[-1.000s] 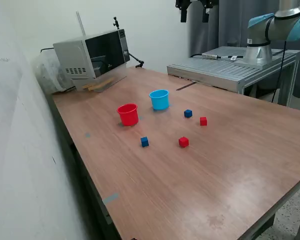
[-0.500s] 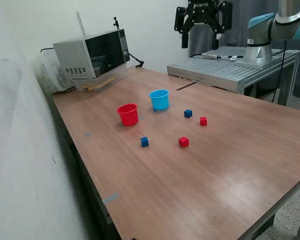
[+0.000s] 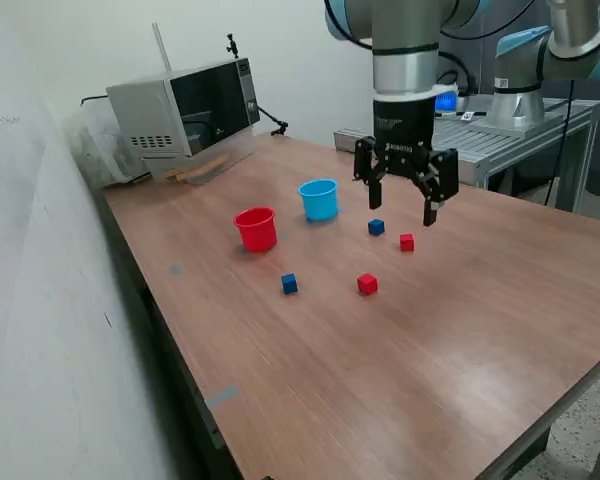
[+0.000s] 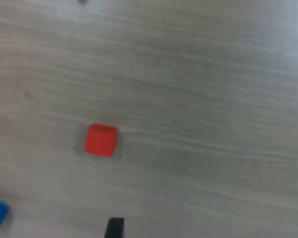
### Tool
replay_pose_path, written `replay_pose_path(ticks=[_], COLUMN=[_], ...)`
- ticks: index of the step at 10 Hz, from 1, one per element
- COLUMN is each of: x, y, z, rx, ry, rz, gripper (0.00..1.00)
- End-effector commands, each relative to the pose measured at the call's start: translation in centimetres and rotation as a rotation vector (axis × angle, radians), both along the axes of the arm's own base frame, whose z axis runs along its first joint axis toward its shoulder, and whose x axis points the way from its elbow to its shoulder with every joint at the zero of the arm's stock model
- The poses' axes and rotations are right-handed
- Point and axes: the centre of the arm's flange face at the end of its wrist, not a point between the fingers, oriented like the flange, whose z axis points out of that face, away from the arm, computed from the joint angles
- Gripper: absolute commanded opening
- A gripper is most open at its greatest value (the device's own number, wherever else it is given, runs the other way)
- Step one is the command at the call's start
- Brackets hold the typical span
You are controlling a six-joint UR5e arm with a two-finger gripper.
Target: Place red objects in the red bin, and blue objects in the blue bin.
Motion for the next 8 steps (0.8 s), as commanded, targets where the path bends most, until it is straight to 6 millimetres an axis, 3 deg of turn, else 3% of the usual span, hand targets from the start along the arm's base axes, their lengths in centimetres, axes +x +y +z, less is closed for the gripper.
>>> replay_pose_path(ticks=[1,3,4,8], x=[-2.2,-3.4,-3.7,-2.4], y=[3.5,7.7,8.6,8.9], z=[-6.9,-7.4,-7.8,-11.2], rx=[-0.019,-0.076,-0.078,-0.067], ry=[-0.061,-0.084,-0.087,-0.143], rz=[-0.194,-0.276,-0.277,-0.185], gripper=[1.00,1.00,1.00,1.00])
